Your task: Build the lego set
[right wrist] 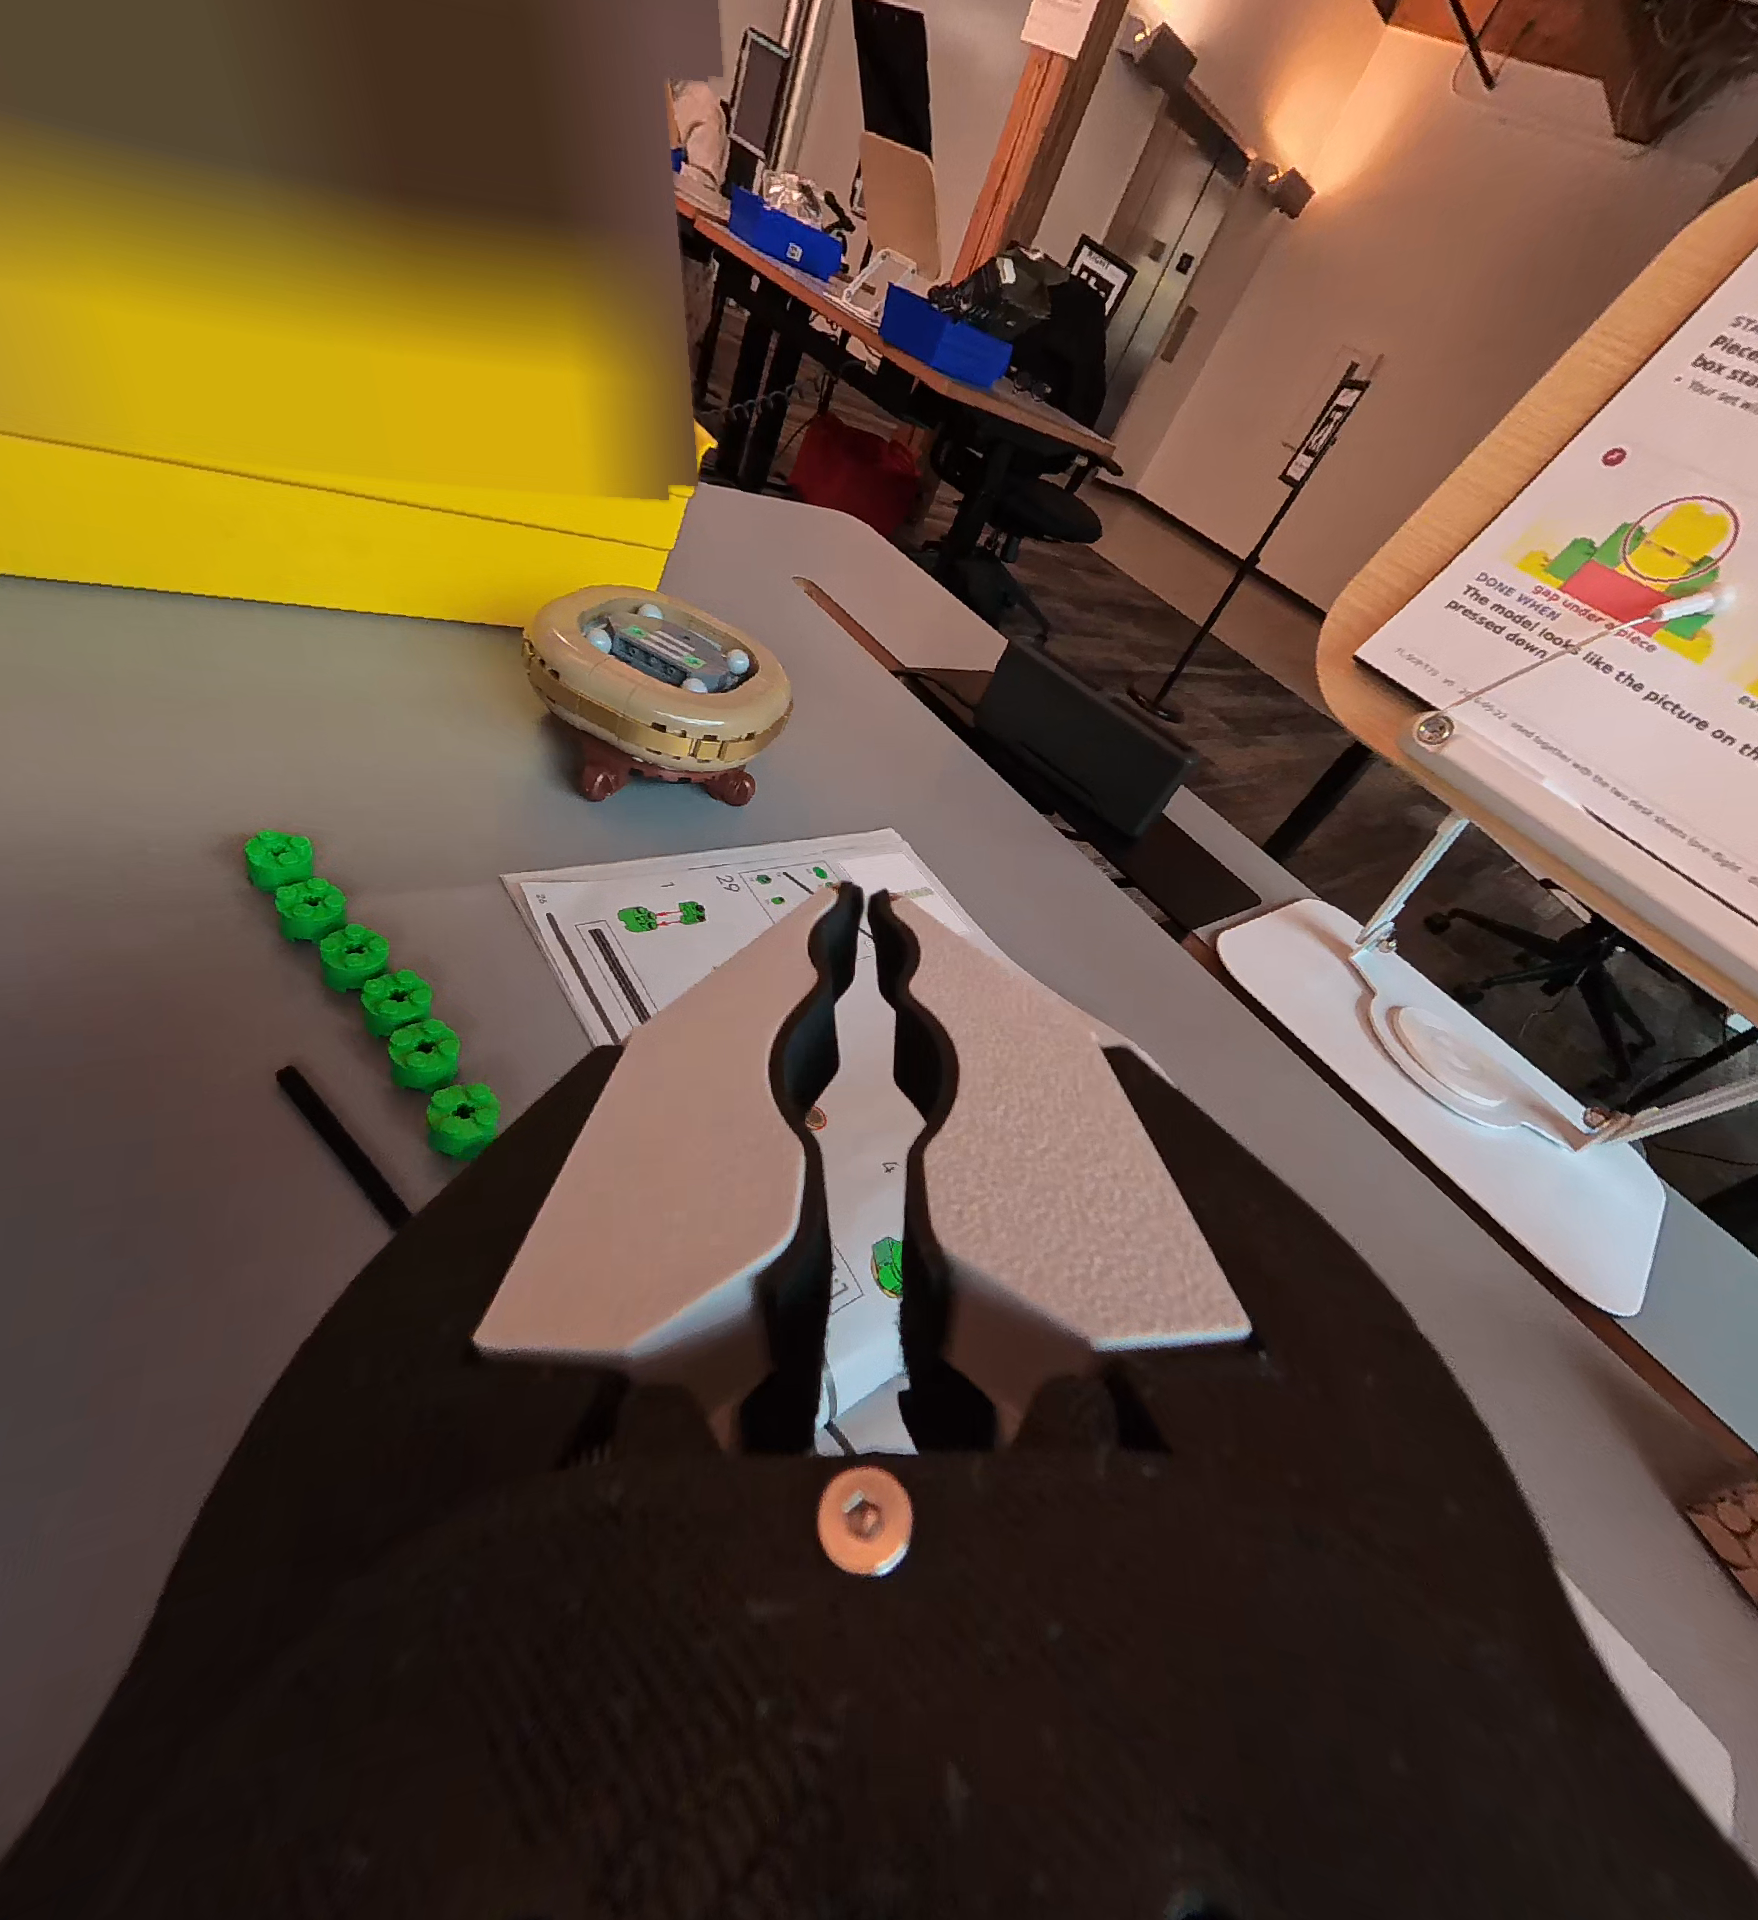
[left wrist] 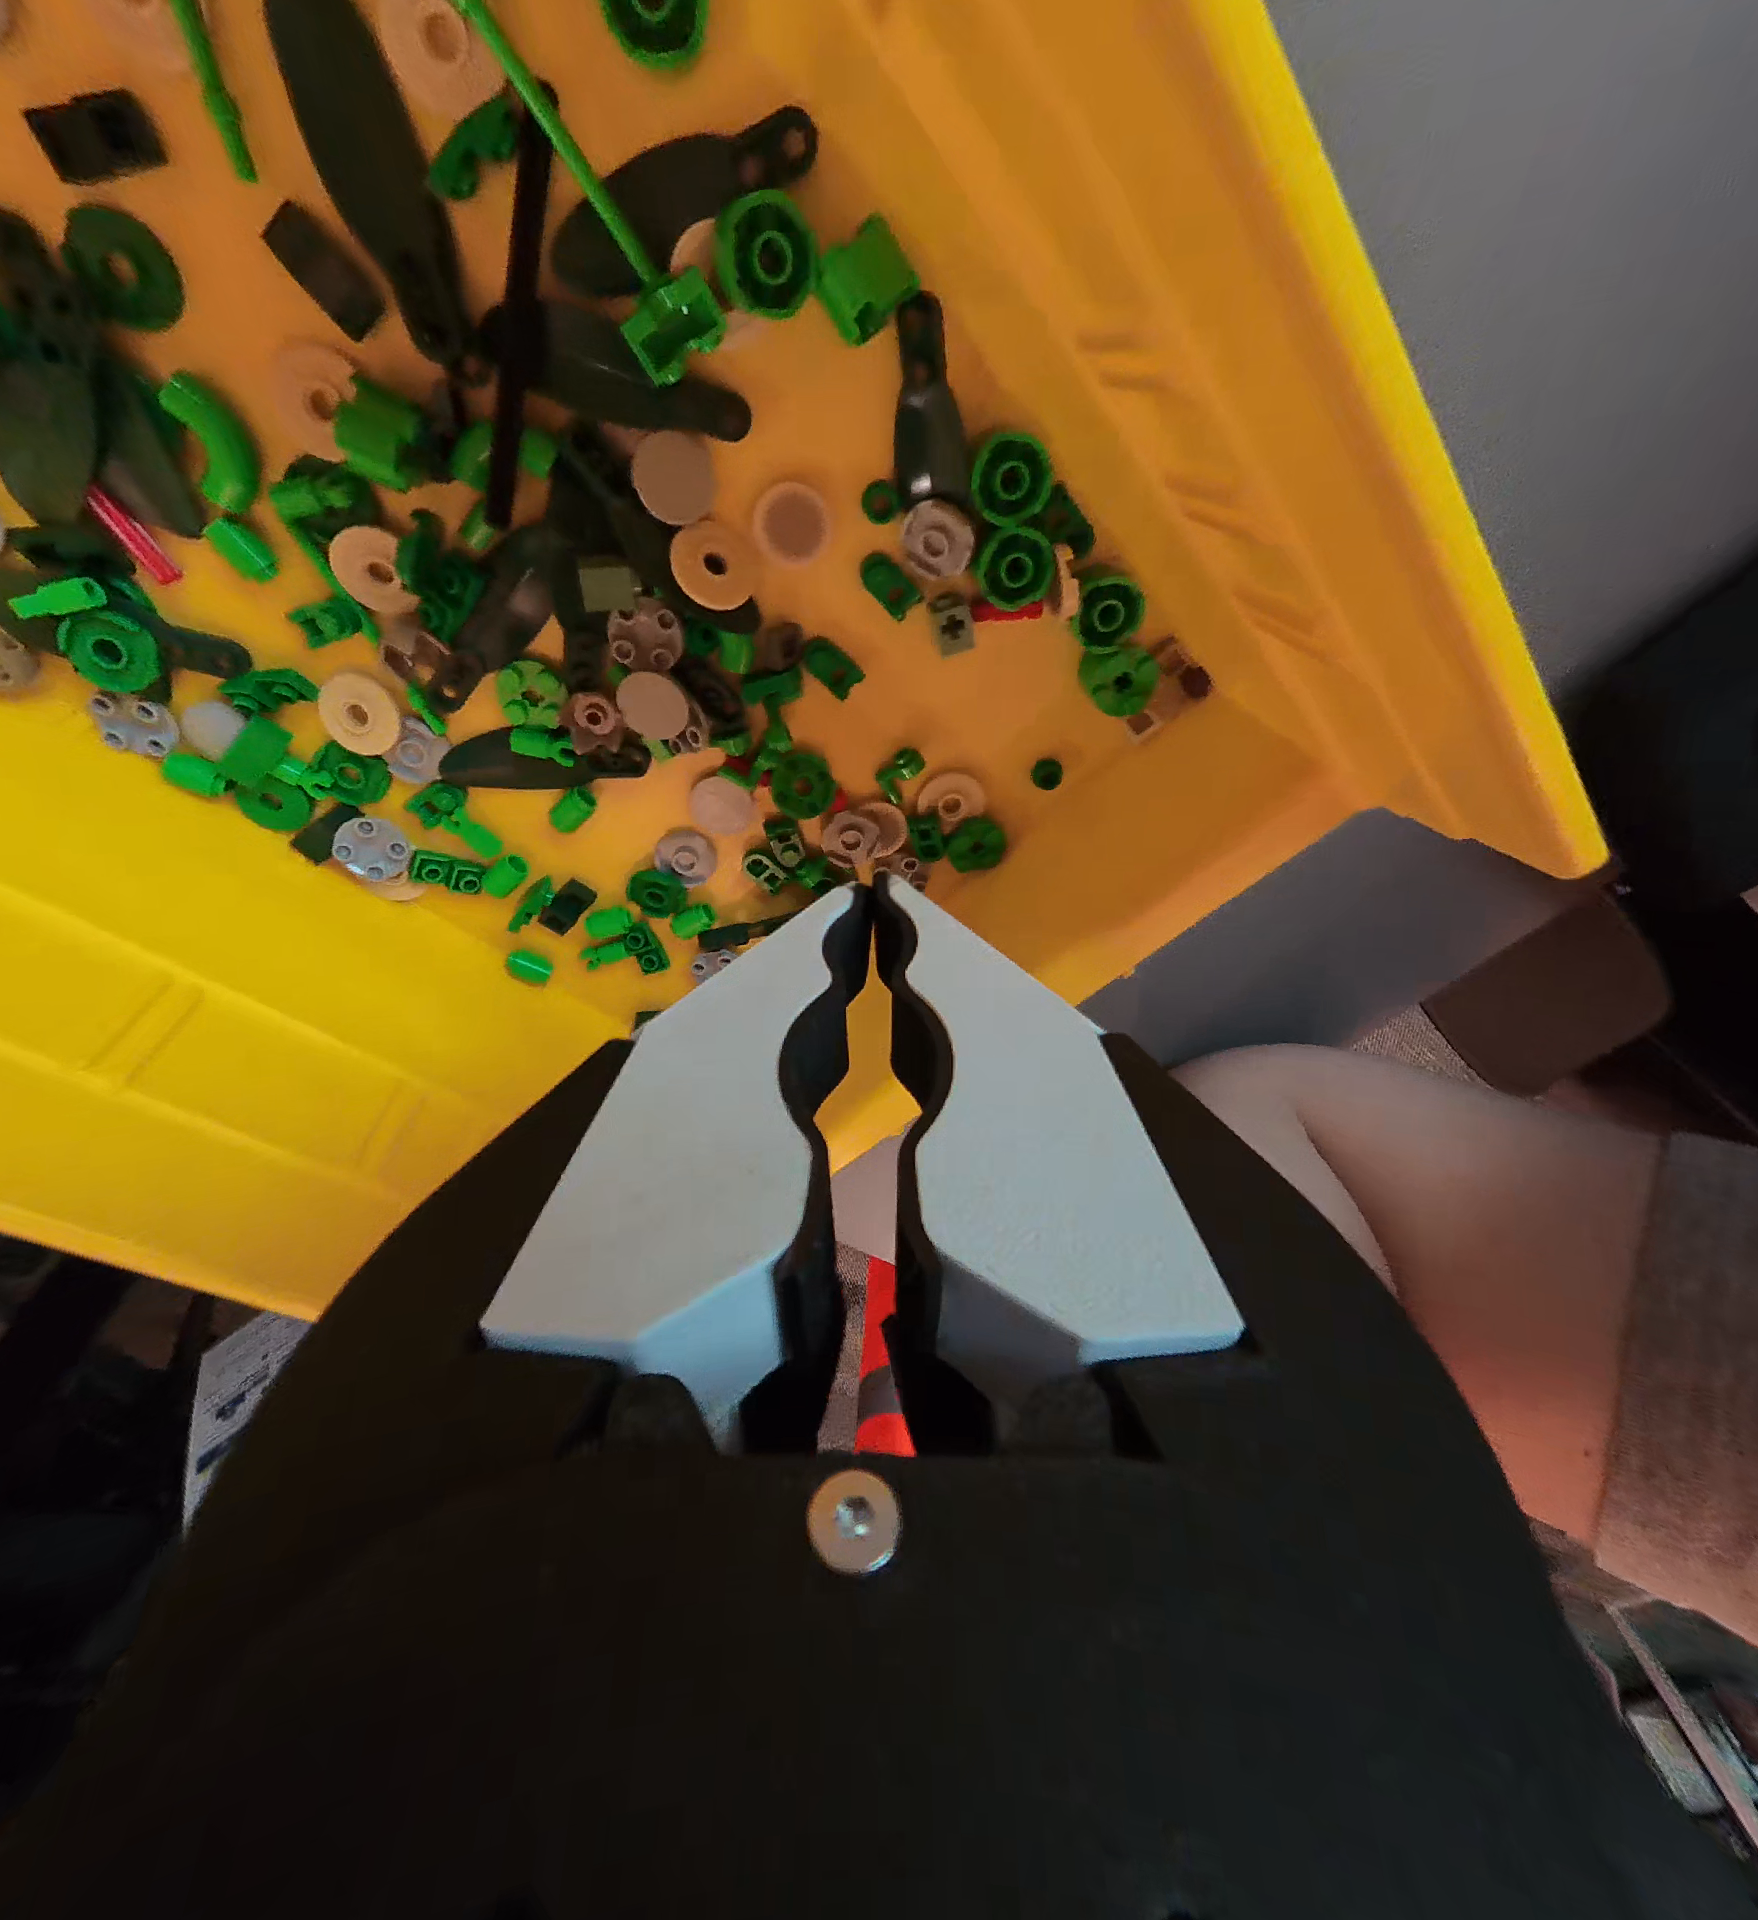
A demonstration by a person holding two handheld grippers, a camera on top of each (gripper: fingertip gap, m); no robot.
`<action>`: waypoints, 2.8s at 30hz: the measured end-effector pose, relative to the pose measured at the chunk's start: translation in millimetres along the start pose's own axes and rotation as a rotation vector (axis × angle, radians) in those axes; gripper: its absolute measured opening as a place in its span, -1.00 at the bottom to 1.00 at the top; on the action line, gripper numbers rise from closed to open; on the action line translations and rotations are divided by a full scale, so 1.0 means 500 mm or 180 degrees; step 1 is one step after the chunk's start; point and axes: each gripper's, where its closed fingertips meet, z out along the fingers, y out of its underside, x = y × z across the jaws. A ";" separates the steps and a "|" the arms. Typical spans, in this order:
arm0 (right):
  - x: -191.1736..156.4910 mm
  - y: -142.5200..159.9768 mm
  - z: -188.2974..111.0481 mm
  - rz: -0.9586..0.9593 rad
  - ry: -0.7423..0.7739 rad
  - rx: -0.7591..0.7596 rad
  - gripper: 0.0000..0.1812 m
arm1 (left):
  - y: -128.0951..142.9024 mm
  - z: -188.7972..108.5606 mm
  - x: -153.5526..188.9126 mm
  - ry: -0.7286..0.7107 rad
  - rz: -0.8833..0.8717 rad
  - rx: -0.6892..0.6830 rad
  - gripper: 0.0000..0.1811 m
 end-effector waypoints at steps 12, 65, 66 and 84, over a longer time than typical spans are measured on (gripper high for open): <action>0.001 0.013 0.010 -0.0046 0.0019 -0.0082 -0.99 | 0.016 -0.005 -0.010 0.0088 -0.0233 0.0053 -1.00; -0.023 0.043 0.021 -0.0029 -0.0241 -0.0270 -0.99 | -0.181 0.036 -0.056 0.0316 0.1066 0.1001 -0.77; -0.023 0.043 0.022 -0.0024 -0.0245 -0.0271 -0.99 | -0.179 0.037 -0.052 0.0350 0.1104 0.1000 -0.78; -0.025 0.038 0.016 -0.0029 -0.0292 -0.0265 -0.99 | -0.170 0.086 -0.061 0.0218 0.1405 0.0720 -0.90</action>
